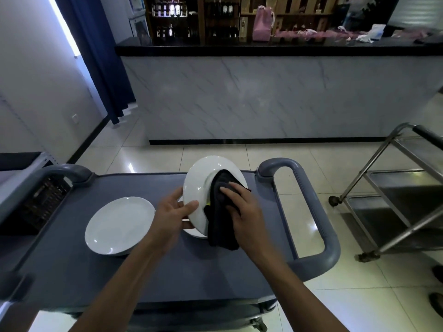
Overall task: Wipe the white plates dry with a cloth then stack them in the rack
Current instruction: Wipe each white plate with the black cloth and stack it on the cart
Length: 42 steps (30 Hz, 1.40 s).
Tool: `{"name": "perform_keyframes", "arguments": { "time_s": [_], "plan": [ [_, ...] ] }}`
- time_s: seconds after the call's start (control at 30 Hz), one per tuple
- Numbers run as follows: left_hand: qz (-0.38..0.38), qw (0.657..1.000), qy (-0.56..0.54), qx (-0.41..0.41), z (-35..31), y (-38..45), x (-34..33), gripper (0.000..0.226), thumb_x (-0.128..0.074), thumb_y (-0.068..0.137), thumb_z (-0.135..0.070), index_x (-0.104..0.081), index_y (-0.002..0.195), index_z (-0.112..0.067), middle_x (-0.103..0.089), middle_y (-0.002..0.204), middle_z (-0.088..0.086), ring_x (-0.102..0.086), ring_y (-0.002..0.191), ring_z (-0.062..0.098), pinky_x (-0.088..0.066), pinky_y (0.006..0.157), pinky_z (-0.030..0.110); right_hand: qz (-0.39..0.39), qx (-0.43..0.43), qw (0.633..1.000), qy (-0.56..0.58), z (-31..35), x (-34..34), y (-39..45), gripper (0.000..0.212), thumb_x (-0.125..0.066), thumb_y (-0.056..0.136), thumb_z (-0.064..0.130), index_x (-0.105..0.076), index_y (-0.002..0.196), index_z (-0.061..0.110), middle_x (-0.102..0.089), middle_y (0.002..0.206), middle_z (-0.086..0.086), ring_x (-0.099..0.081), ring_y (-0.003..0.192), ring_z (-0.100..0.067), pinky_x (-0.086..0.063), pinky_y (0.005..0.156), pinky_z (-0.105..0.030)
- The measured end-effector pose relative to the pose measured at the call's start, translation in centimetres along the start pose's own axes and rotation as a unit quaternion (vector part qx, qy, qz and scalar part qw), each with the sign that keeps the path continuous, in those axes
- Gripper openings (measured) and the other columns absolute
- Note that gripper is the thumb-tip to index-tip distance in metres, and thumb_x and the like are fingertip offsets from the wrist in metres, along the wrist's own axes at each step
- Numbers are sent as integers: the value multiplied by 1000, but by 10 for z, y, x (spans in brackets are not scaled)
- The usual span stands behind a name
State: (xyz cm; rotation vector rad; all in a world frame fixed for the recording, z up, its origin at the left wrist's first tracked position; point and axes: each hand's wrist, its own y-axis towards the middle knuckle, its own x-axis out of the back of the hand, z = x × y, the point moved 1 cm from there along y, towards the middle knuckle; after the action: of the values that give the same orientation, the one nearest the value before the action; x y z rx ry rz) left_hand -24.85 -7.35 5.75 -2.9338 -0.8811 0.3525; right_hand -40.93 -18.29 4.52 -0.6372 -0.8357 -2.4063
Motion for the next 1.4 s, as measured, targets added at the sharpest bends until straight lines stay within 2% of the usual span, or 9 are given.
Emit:
{"name": "perform_keyframes", "arguments": {
  "time_s": [0.2,0.5,0.57,0.7,0.77,0.9,1.1,1.2,1.4],
  "plan": [
    [41,999,17,-8,0,-7,-12,40,-61,94,-2,-62,130,-20,-74,104,20,-73,88,39,-61,62,45,-58,-17,997,37,12,-1,18,43,-58,95,0,-63,134,19,-54,144,0,-46,134,-16,-38,114,-36],
    [9,1000,-1,-15,-8,-4,-13,36,-64,90,-13,-66,126,-15,-74,104,20,-73,88,40,-61,67,46,-117,3,992,50,19,-6,34,36,-64,94,8,-68,128,20,-60,138,0,-52,128,-14,-43,109,-38],
    [15,1000,-15,-12,-9,-5,-13,41,-66,85,-18,-67,126,-16,-74,107,20,-72,93,41,-61,69,46,-105,34,993,27,20,-7,31,37,-61,96,21,-64,134,20,-57,142,-2,-50,132,-17,-42,110,-43],
    [20,999,-42,-9,-8,-7,-14,42,-65,85,-16,-67,127,-14,-73,112,21,-71,99,40,-60,68,43,-28,61,997,-41,16,-5,23,63,-57,92,54,-41,150,36,-34,158,4,-29,145,-15,-28,119,-42],
    [20,999,-35,-16,-8,-8,-15,38,-63,89,-14,-66,127,-12,-73,112,20,-71,98,40,-60,68,42,-13,83,995,-49,11,-2,18,69,-61,90,51,-36,152,38,-27,161,5,-23,148,-15,-25,120,-43],
    [28,999,-17,-14,-7,-12,-21,33,-59,95,-8,-65,127,-12,-73,108,23,-71,96,43,-62,70,48,-45,80,996,-11,1,0,6,58,-62,92,35,-46,147,32,-32,158,6,-28,147,-15,-32,117,-48],
    [47,998,30,2,-11,-13,-24,31,-62,91,1,-68,120,-10,-75,94,21,-73,78,34,-58,57,36,-90,40,995,-21,-8,3,8,52,-63,93,24,-52,144,24,-43,152,-3,-40,138,-24,-37,111,-52],
    [63,997,49,0,-11,-13,-25,34,-62,91,3,-68,121,-13,-75,95,22,-73,77,33,-58,58,36,-95,7,995,-16,-9,5,16,49,-59,95,24,-52,144,24,-45,151,-4,-42,135,-24,-38,111,-49],
    [54,996,76,1,-11,-8,-23,35,-62,92,3,-64,123,-15,-74,97,23,-72,81,36,-61,64,44,-85,33,995,-40,-1,-3,22,47,-54,96,26,-52,143,25,-46,148,-2,-41,135,-24,-36,110,-50]
  ]
}}
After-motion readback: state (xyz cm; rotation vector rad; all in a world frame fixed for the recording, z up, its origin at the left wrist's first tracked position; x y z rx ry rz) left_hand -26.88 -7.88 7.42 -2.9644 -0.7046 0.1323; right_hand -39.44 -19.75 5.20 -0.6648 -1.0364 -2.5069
